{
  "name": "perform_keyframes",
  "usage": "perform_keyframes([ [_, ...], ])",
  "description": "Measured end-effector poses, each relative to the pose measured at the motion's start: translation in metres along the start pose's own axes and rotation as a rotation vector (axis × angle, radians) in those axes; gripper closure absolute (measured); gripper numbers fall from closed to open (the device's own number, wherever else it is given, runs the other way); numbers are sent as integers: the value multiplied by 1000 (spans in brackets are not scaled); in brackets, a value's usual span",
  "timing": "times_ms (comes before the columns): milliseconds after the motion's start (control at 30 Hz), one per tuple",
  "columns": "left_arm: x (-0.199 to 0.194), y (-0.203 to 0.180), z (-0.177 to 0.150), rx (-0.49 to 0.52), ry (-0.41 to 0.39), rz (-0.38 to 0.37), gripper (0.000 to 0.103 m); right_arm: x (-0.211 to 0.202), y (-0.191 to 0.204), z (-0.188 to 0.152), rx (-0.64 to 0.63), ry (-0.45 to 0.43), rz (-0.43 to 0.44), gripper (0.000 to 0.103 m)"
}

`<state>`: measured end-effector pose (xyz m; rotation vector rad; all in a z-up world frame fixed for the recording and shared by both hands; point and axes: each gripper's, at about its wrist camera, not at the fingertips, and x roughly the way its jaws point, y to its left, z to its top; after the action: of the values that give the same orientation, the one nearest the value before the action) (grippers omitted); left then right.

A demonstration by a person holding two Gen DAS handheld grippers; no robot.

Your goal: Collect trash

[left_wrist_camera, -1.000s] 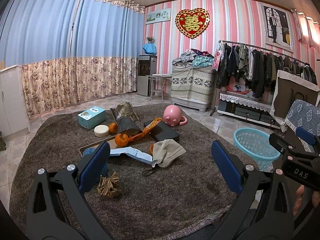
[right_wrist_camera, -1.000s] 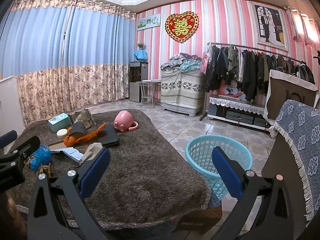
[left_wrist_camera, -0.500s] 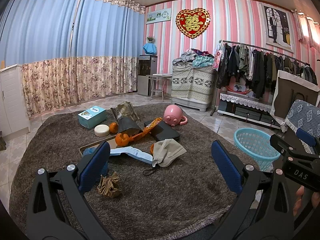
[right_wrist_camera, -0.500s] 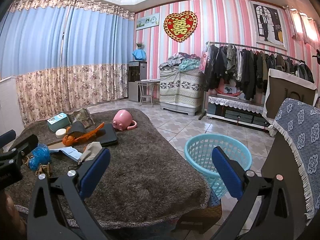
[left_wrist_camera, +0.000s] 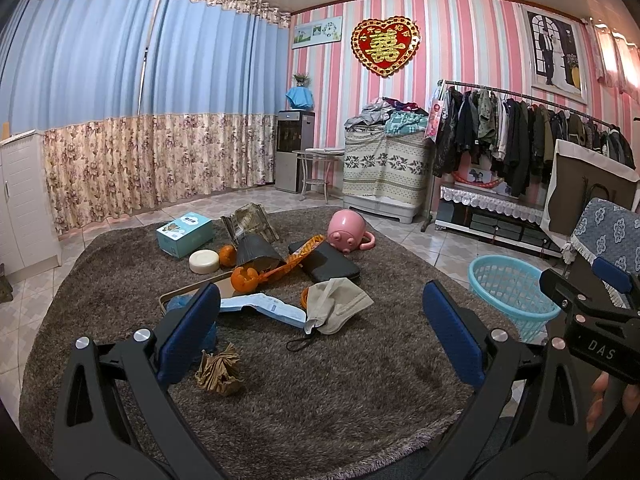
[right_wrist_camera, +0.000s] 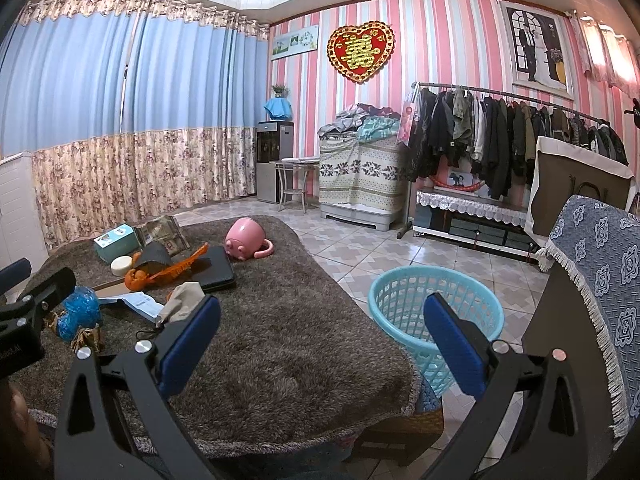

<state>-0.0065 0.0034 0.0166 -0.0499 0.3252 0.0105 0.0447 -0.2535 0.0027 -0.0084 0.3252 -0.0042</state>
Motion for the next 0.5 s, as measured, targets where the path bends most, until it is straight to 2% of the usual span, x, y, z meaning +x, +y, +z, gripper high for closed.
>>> perform_keyframes([
  [167,-1,0,1,1,-2,1,5,3,-15,-5,3,-7,-1,4],
  [500,-2,1,2,2,-1,0,5,5,-15,-7,3,-7,2,4],
])
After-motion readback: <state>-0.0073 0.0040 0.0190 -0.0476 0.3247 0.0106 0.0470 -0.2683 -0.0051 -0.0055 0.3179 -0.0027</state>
